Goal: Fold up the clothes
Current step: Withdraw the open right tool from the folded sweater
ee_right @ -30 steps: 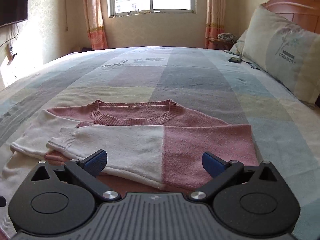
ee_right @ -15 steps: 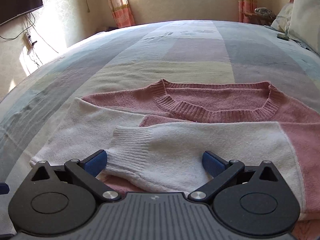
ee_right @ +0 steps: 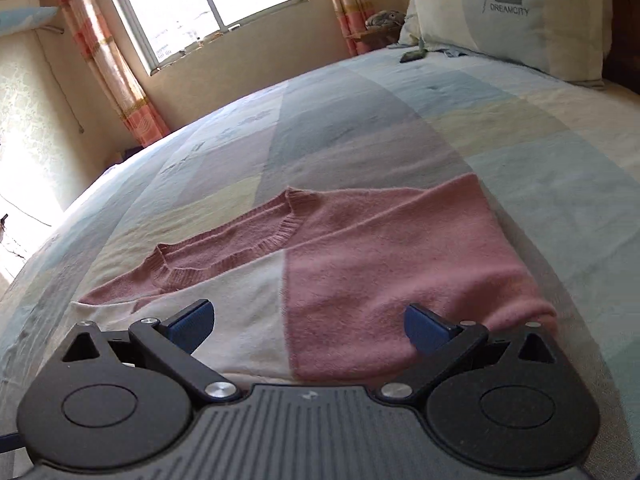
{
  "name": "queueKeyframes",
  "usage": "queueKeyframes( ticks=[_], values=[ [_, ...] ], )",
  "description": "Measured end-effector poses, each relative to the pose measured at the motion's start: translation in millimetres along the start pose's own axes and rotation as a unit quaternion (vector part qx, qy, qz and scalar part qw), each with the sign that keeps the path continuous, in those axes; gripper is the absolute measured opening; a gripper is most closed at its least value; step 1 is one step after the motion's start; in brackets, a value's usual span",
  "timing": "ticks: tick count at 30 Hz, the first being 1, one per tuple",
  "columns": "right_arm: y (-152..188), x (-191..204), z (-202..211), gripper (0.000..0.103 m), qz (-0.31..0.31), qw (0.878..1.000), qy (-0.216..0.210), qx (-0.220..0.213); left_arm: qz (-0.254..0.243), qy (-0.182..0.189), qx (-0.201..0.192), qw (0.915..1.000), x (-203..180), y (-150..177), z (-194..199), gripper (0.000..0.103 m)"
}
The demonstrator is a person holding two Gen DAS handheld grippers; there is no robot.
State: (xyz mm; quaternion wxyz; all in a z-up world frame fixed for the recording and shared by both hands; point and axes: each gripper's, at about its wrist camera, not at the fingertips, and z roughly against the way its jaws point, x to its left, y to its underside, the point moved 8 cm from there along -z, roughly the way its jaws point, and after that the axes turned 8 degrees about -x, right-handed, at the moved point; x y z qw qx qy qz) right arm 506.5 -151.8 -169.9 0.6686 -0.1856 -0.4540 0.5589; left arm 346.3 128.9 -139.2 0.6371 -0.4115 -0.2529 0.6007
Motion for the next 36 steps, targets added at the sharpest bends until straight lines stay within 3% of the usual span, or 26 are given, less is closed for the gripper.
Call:
queueKeyframes(
  ticks=[3,8,12,15,21,24,28,32,36],
  values=[
    [-2,-9,15,0.103,-0.022,0.999,-0.03,0.008,-0.003,0.002,-0.003,1.0,-3,-1,-1,0.102],
    [-33,2,18,0.103,0.024,0.999,-0.017,-0.03,-0.022,0.002,0.002,0.9997,-12,1,-7,0.102],
    [-19,-26,-4,0.103,0.014,0.999,0.04,0.028,-0.04,0.005,0.001,0.9992,-20,1,-7,0.102],
    [-15,-30,11,0.103,0.017,0.999,0.023,0.025,-0.053,0.016,-0.004,0.9984,-30,1,-6,0.102],
    [-41,-26,15,0.103,-0.012,1.0,0.009,0.002,-0.089,0.064,-0.007,0.9939,-64,5,-7,0.102],
    [-25,-32,-5,0.103,-0.019,0.998,0.015,0.051,-0.105,0.074,-0.005,0.9917,-75,7,-8,0.102],
    [-21,-24,0,0.103,0.023,0.998,0.017,0.059,-0.109,0.072,-0.005,0.9914,-76,8,-10,0.102],
    [-41,-8,-2,0.103,0.072,0.997,0.013,0.032,-0.094,0.071,-0.006,0.993,-71,6,-11,0.102],
    [-24,-7,-42,0.103,0.129,0.987,0.048,0.081,-0.098,0.062,-0.002,0.9933,-69,8,-15,0.102]
  ],
)
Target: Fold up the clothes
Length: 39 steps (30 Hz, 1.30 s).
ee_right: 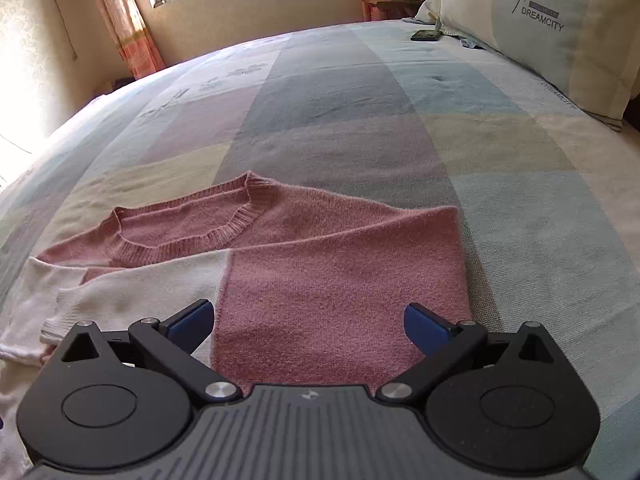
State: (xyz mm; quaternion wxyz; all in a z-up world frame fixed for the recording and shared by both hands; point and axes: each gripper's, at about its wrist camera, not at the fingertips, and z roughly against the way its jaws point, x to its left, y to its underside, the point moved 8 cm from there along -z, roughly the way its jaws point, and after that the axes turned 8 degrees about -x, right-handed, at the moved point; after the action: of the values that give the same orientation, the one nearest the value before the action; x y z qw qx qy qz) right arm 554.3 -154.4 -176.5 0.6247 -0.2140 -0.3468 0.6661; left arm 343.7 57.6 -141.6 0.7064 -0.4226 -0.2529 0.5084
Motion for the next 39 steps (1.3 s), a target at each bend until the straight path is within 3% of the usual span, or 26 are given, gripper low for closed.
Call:
queueKeyframes(
  ticks=[4,7,10,13,18,23,26,29,35,39],
  values=[
    [6,6,-8,0.103,0.031,0.999,0.026,-0.016,-0.007,-0.002,0.006,1.0,-3,1,-4,0.102],
    [3,8,18,0.103,0.011,1.0,0.0,-0.011,-0.013,0.002,0.0,0.9999,-7,0,-1,0.102],
    [13,18,77,0.103,0.017,0.999,-0.03,-0.036,-0.012,0.005,-0.009,0.9999,-9,-5,5,0.102],
    [49,23,137,0.103,0.022,0.998,-0.048,-0.037,-0.014,0.008,-0.022,0.9996,-15,-11,17,0.102],
    [144,38,203,0.103,0.046,0.996,-0.071,-0.01,-0.017,0.016,-0.047,0.9986,-36,-22,39,0.102],
    [214,52,209,0.103,0.082,0.994,-0.069,-0.021,0.001,0.01,-0.033,0.9994,-72,-13,55,0.102],
    [225,55,214,0.103,0.113,0.99,-0.06,-0.065,0.019,0.021,0.01,0.9996,-88,17,55,0.102],
    [223,49,216,0.103,0.096,0.989,-0.077,-0.078,0.019,0.004,0.057,0.9982,-99,49,51,0.102],
    [232,39,224,0.103,0.088,0.979,-0.122,-0.136,-0.007,-0.035,0.045,0.9983,-107,78,59,0.102],
    [232,39,225,0.103,0.095,0.978,-0.129,-0.137,-0.012,-0.052,0.039,0.9978,-109,83,69,0.102]
  ],
)
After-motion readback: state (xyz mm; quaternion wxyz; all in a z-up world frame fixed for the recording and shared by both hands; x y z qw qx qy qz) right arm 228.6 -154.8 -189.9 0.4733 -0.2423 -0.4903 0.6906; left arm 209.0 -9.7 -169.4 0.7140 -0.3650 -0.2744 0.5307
